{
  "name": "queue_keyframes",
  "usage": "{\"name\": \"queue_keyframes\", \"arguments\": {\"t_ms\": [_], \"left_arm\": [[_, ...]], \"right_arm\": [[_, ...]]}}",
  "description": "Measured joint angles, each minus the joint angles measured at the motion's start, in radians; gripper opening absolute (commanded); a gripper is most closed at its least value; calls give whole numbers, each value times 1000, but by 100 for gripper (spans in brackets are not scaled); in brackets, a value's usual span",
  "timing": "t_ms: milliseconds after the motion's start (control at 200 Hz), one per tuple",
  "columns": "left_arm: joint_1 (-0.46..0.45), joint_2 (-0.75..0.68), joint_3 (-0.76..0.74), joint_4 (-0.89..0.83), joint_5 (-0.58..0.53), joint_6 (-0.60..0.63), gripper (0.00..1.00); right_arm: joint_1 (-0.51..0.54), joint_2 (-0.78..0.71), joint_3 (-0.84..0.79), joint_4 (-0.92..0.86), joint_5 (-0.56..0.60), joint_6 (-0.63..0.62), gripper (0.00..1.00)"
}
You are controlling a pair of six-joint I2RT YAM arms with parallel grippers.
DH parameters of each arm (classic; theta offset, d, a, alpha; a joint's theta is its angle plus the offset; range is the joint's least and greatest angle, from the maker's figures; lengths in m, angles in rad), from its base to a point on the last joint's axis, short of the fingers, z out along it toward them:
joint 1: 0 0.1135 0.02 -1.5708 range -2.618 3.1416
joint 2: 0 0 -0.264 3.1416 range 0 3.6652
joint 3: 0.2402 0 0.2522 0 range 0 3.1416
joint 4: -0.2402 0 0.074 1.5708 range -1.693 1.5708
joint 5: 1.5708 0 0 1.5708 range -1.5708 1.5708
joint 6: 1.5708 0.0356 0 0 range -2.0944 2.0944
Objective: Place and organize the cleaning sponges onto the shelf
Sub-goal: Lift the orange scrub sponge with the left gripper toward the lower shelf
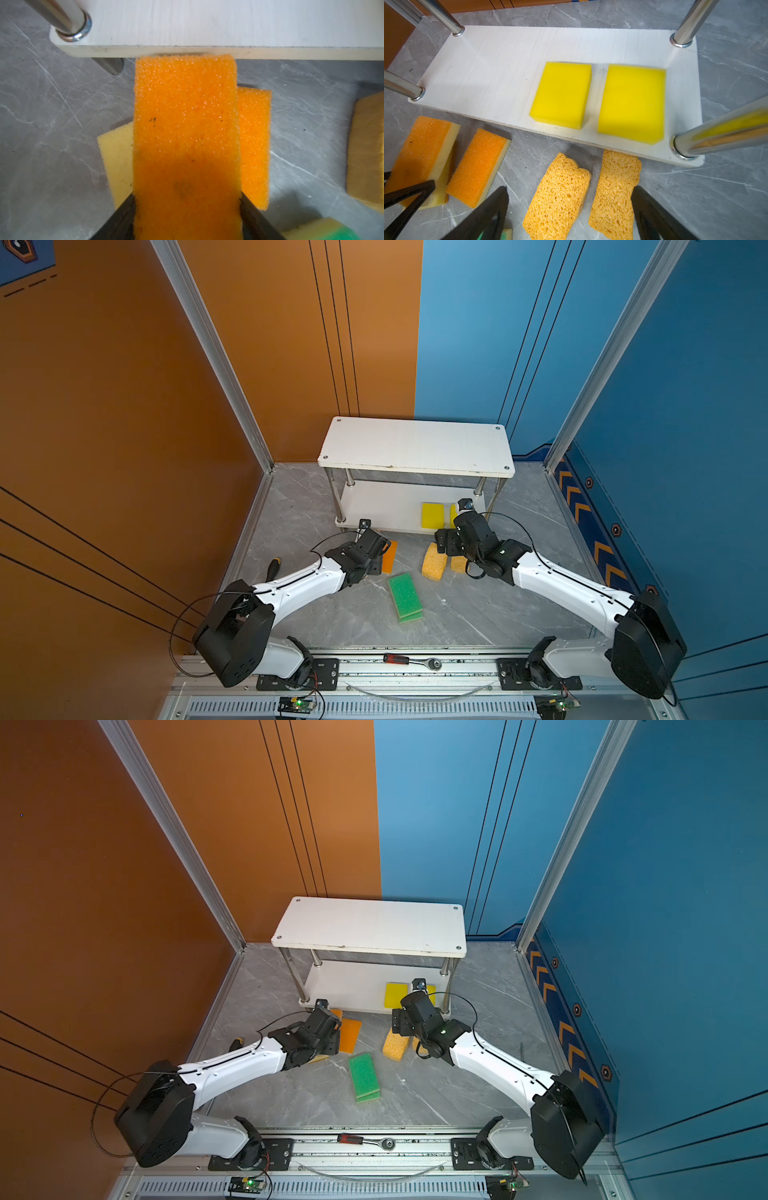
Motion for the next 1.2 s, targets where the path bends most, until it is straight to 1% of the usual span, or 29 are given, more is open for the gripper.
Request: {"name": "queue_keyframes", "arguments": {"t_ms": [240, 461, 891, 1202], "left_arm": [[-37, -51, 54, -31, -8, 4, 69], [-42, -43, 132, -39, -22, 19, 69], [-55, 109, 276, -31, -26, 27, 69], [-55, 244, 374, 11, -16, 47, 70]], "right_arm": [[0, -4, -9, 0, 0, 3, 91], [0, -11, -15, 0, 0, 4, 91], [-1, -93, -57, -1, 1, 7, 91], [-6, -153, -80, -5, 22, 11, 91]]}}
